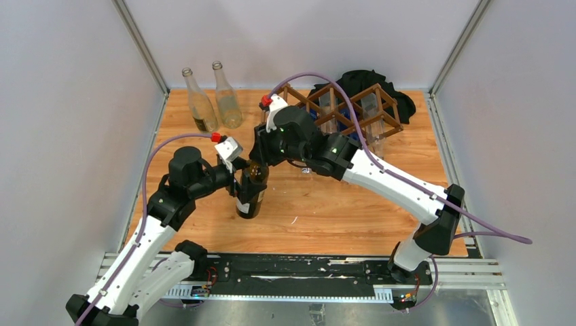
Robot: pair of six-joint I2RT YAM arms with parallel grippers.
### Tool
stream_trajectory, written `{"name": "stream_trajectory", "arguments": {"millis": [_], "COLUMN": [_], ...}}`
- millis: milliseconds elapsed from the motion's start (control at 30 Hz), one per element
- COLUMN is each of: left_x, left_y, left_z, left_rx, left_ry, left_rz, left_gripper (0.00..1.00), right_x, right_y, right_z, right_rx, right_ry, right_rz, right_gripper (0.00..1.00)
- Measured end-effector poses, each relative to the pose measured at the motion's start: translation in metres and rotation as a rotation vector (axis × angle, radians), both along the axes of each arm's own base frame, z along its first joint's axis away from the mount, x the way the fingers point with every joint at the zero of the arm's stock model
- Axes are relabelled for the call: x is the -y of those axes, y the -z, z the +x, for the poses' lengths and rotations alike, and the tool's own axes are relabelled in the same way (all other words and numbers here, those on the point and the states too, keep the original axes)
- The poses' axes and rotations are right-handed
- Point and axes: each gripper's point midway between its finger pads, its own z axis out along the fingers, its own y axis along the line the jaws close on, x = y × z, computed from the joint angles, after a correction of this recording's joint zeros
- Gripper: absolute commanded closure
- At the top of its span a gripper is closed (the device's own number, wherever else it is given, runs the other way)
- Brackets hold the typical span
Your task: Take the wine bottle off the wine rack
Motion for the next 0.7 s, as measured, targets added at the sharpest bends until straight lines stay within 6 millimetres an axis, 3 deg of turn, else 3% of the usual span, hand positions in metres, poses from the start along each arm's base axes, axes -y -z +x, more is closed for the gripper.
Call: {"name": "stream_trajectory", "arguments": {"millis": [400,500,600,700], "left_x": [0.001,0.002,0.004,0.008], "left_y": [0.001,0.002,0.001,-0.003], "left_z": [0.001,-0.001,-0.003,-0.006], "left_rx": [-0.036,-0.045,-0.052,-0.055], "left_ry": [-0.012,0.0,0.013,0.035], "left_rz": [-0.017,-0.018,-0.029,-0.049], "left_gripper": [0.19,0.15,0.03,0.01], "right_x": [-0.003,-0.003,-0.003,-0.009], "right_y": [0.004,0.006,0.006,0.005], "right_z": [-0.01,-0.014,-0.017,-0.027], "right_rx": [0.045,0.049,0.057,0.061], "right_ry": [-0.042,-0.052,-0.066,-0.101], "right_rz": [-0.029,-0.019,-0.007,0.013], "right_gripper": [1.0,1.0,1.0,1.0]}}
